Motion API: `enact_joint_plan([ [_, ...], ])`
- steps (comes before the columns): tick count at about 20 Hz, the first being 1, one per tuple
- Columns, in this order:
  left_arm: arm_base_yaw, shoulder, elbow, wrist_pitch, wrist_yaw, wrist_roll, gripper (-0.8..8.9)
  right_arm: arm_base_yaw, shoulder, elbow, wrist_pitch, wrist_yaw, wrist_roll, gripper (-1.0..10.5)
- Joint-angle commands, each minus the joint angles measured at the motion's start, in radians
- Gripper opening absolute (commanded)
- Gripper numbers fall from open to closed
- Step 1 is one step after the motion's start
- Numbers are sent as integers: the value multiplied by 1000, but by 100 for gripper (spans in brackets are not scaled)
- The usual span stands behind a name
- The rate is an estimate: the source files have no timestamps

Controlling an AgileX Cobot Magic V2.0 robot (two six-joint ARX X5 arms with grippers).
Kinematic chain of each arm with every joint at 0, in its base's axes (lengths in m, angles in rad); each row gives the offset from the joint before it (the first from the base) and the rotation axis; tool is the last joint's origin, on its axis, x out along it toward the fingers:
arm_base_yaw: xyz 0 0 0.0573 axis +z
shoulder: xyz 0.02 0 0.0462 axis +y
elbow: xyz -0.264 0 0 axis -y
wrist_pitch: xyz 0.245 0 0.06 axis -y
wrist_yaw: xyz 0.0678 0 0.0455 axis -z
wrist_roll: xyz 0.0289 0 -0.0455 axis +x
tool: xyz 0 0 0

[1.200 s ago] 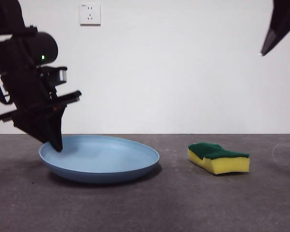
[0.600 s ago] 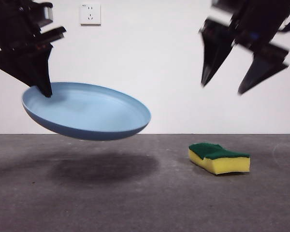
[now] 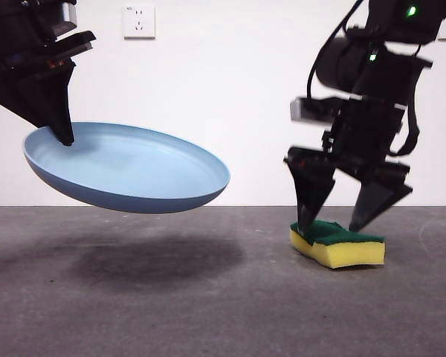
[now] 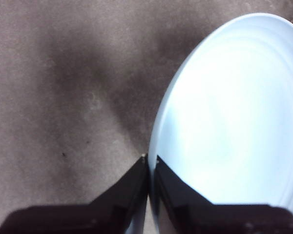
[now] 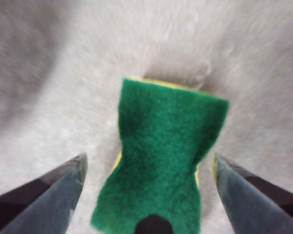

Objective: Pick up the plate,pick up the cloth,clean the plate with the cloth

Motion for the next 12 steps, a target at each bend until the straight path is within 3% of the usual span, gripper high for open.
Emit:
enact_joint_plan([
  [1,-4,0,3,5,7,12,-8,3,36,1,13,2,-9,387],
  [9,-4,0,3,13,6,12,-8,3,48,1,19,51,-10,-16],
  [12,-4,1,3,45,5,12,-8,7,33,1,19,49,-3,-16],
])
